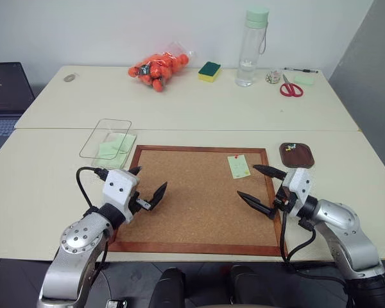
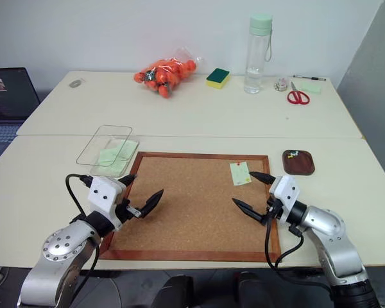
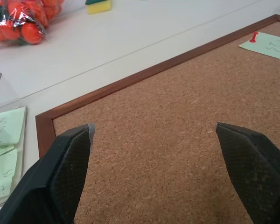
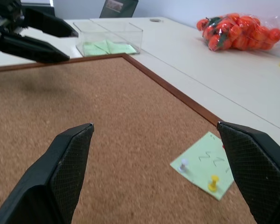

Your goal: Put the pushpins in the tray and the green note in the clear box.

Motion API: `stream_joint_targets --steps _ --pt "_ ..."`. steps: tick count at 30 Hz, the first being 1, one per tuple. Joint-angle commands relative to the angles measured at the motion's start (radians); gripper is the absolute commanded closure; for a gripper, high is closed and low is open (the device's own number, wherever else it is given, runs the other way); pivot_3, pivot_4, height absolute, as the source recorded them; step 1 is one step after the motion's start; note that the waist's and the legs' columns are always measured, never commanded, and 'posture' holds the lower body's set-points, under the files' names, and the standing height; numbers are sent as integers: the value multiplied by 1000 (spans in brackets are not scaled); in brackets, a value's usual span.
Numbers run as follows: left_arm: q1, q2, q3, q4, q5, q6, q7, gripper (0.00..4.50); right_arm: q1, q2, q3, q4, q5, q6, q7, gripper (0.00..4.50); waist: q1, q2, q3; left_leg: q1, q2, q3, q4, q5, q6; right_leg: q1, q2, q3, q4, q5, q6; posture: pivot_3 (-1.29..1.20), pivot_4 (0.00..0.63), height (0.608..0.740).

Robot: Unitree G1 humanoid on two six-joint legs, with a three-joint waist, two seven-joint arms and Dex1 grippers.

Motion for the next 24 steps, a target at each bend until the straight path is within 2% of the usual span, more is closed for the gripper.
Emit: stream_joint_targets --steps 1,5,14,22,24 --pt "-35 29 -15 -30 -38 13 -58 305 -1 5 -28 -10 22 29 -20 0 0 0 0 -1 0 0 0 0 0 0 0 0 0 0 0 0 150 740" --pt "-61 56 -41 -2 -37 11 -103 956 17 0 -38 3 17 25 -12 0 0 0 0 -1 0 0 0 0 0 -1 0 0 0 0 0 0 150 740" --pt "-102 60 -102 58 -36 38 -159 2764 -38 29 -55 17 15 50 -60 0 -2 0 0 -1 0 0 0 0 0 -1 0 0 0 0 0 0 150 740" --pt "-112 55 -155 148 6 -5 -167 4328 -119 17 -48 1 5 200 -124 0 -1 0 0 -2 0 0 0 0 0 -2 0 0 0 0 0 0 150 740" --pt "-113 48 -158 162 5 -6 -165 4462 -146 20 -42 11 21 242 -120 0 -2 0 0 -2 0 0 0 0 0 -2 0 0 0 0 0 0 150 740"
